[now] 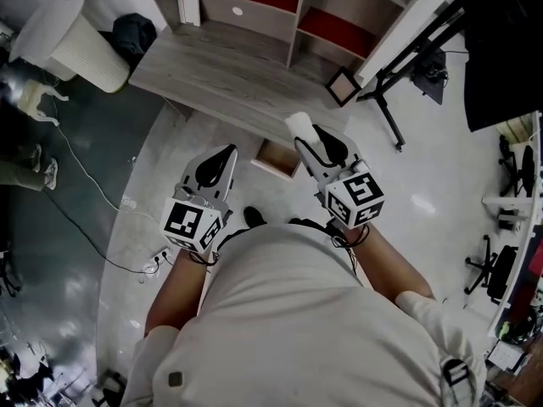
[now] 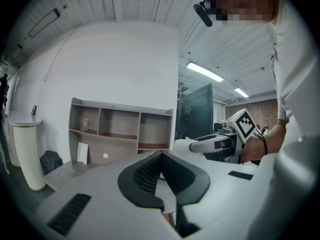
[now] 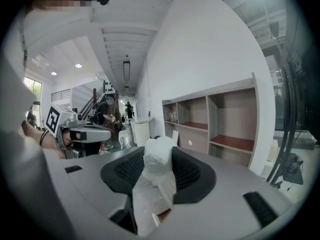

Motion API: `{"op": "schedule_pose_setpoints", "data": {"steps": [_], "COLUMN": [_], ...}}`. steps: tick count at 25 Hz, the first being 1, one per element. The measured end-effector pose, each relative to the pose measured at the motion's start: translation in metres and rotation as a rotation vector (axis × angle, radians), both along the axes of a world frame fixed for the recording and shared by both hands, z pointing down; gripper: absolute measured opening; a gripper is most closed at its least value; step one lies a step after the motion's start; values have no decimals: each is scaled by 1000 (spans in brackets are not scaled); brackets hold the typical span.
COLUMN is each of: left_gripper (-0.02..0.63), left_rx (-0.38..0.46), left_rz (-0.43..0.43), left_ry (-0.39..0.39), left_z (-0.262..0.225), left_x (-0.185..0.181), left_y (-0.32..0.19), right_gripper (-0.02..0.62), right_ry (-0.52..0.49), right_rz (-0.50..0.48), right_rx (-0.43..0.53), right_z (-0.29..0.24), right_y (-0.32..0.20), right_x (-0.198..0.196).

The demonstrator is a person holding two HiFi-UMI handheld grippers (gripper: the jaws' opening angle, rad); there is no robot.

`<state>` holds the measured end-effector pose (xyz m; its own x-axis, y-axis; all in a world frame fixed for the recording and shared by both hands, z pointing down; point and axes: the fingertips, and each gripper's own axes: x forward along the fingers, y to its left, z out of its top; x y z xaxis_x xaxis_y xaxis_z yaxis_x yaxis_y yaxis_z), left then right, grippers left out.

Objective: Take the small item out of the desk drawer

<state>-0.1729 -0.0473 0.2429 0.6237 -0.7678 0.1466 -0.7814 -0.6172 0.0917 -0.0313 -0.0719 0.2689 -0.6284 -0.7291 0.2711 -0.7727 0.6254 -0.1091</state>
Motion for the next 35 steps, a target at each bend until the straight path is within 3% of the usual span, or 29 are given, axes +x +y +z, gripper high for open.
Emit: {"op": "schedule_pose_setpoints", "data": {"steps": [9, 19, 35], "left_gripper": [11, 11, 11], "left_rx": [12, 10, 14], "left_rz": [-9, -28, 24], "left_ry": [3, 8, 8], "left_z": [-12, -12, -12], "left_x": [67, 118, 125], "left_y": [28, 74, 117], "right_gripper": [178, 178, 178], "right_ry": [-3, -1, -29], "right_rz": [-47, -88, -31], "right_rx": [30, 44, 40], "right_z": [-7, -5, 1], "right_y": [31, 86, 127], "right_x": [59, 106, 104]}}
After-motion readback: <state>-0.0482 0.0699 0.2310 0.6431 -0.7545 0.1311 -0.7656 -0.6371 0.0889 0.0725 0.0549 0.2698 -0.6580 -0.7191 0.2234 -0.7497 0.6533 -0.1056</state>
